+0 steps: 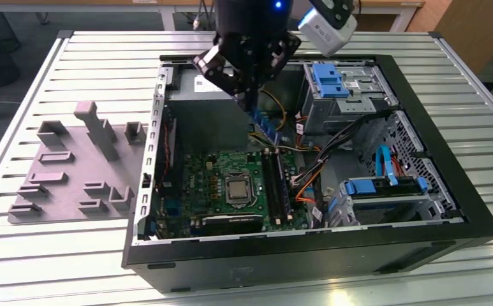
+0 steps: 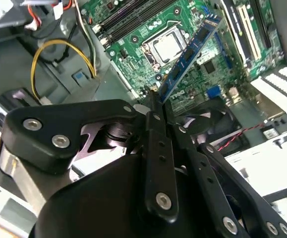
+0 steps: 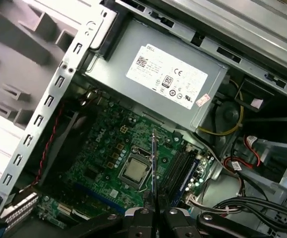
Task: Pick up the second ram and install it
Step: 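Insert the second ram into the second slot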
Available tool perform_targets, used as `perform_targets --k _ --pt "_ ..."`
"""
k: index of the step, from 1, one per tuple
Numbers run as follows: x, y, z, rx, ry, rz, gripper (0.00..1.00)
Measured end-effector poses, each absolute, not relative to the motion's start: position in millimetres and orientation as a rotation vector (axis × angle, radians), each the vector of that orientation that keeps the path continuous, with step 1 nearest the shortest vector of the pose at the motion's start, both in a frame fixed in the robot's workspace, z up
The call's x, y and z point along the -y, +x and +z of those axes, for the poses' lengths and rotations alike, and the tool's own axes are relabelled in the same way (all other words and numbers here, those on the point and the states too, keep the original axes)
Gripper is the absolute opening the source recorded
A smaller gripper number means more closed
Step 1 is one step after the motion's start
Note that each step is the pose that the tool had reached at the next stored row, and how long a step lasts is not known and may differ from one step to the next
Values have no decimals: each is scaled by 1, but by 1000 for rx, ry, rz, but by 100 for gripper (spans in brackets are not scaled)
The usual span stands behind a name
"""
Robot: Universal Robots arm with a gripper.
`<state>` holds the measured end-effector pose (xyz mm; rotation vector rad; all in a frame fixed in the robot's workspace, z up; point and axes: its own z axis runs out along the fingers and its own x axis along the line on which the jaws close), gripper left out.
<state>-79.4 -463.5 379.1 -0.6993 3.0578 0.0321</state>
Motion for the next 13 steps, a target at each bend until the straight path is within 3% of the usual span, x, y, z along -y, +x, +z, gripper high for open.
perform_targets --k 13 --pt "463 -79 376 -3114 -358 30 14"
